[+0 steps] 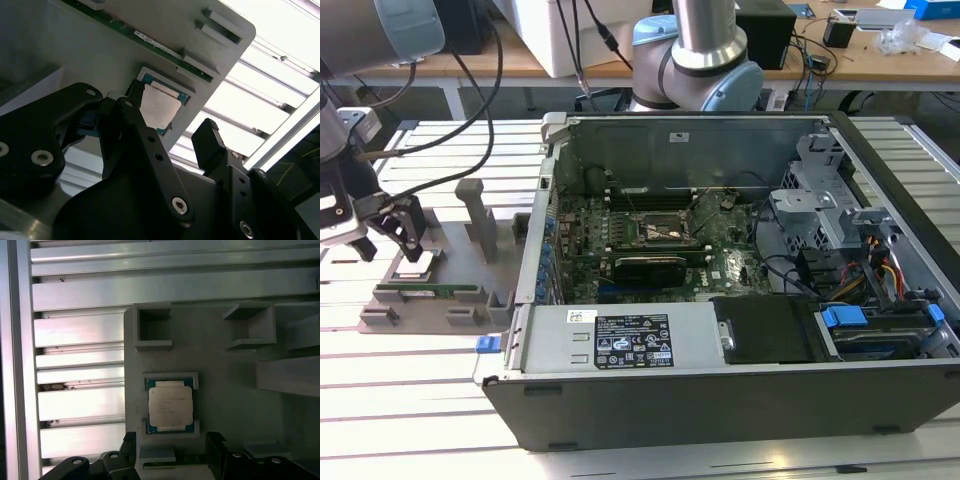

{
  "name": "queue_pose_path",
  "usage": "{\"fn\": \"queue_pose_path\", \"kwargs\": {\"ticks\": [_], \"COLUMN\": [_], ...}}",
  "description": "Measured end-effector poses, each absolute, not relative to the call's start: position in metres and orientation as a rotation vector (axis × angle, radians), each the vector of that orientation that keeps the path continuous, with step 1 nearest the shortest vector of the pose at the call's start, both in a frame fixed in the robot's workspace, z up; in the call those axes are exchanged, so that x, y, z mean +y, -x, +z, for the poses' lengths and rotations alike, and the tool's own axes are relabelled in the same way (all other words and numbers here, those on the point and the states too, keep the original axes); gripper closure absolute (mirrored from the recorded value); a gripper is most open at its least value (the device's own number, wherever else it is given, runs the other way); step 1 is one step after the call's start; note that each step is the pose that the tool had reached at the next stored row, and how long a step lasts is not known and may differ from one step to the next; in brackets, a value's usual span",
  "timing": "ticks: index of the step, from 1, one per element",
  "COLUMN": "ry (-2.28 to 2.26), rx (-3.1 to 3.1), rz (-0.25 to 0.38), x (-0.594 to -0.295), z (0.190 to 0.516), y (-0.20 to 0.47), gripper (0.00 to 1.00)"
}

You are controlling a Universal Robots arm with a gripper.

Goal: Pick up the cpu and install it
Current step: 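Pick up the cpu and move it towards the insertion slot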

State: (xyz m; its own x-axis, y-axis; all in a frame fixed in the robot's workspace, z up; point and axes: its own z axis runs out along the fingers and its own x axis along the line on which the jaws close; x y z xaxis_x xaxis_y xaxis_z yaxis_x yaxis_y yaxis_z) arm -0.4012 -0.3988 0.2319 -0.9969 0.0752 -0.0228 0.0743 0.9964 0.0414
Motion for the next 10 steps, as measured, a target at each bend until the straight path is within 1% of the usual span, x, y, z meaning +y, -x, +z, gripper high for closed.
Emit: {"fn": "queue_pose_path", "kwargs": {"ticks": [10], "ry": [-0.117], "rx": [3.114], "rz": [0.063], "x": [-0.3988], "z": [0.2249], "y": [0.3998], "gripper": [0.34]}}
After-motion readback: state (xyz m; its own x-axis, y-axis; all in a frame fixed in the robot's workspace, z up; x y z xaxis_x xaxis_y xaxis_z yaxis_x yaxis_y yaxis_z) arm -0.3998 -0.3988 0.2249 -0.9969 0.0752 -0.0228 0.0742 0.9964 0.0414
